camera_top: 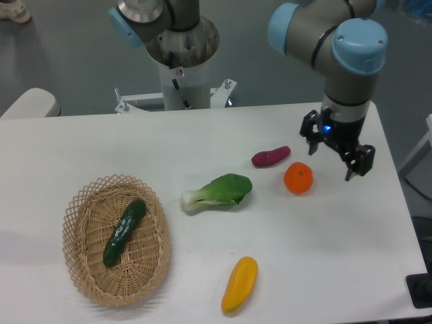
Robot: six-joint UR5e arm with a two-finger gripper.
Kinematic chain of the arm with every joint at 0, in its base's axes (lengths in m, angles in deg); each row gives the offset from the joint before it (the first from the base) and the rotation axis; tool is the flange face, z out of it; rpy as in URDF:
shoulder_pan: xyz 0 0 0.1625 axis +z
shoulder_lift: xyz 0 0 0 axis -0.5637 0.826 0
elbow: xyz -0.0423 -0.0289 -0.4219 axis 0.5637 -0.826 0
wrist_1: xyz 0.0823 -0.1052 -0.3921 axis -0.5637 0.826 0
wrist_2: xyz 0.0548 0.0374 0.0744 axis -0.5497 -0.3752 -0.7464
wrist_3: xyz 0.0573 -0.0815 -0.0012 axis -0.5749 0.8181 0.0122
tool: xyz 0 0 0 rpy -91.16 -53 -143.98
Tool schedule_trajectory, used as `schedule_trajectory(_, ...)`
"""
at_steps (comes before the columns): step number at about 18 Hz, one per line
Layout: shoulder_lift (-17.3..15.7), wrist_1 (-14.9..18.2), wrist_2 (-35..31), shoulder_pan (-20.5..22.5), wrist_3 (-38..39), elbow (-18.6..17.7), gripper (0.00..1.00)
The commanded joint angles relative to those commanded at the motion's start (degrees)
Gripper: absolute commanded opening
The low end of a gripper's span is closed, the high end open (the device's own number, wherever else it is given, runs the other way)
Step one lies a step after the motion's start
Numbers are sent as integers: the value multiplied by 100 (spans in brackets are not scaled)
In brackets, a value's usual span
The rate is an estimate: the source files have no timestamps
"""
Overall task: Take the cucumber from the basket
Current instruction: 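Move the gripper from beside the orange over to the wicker basket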
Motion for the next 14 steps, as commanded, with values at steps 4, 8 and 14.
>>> schedule_trajectory(4,-88,-17,-44,-580,1595,-167,100)
schedule_trajectory(8,-105,-35,-9,-1187,3644,-176,100)
schedule_trajectory(14,0,-193,0,-2118,5651,-377,100)
